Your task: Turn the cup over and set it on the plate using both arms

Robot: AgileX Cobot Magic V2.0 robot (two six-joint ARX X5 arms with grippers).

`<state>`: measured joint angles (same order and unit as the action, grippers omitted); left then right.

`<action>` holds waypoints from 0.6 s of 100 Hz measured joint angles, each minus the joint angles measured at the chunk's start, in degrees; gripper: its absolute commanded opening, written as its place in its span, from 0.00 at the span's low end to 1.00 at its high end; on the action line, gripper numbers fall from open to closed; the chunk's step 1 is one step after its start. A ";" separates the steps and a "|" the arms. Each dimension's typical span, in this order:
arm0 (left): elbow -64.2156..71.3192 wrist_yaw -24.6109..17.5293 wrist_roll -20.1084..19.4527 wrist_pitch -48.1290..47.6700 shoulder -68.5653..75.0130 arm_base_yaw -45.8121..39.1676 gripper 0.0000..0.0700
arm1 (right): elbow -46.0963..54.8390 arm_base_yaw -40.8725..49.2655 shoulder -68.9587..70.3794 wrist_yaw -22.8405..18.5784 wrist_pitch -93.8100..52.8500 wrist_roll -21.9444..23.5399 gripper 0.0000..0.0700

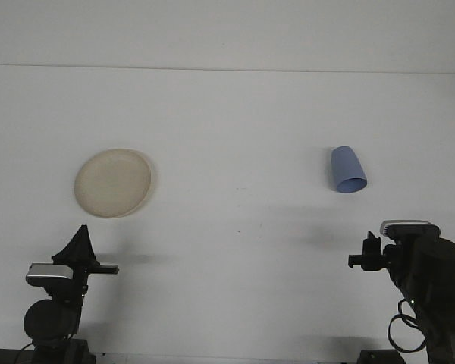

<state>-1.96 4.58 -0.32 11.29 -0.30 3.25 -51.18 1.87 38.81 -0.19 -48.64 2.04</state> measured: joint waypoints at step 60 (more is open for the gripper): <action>0.00 0.00 0.00 0.00 0.00 0.00 0.02 | 0.13 -0.94 7.72 0.02 11.30 -0.35 0.71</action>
<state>-1.96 4.58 -0.32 11.29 -0.30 3.25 -51.05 0.93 46.52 -0.16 -37.34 1.69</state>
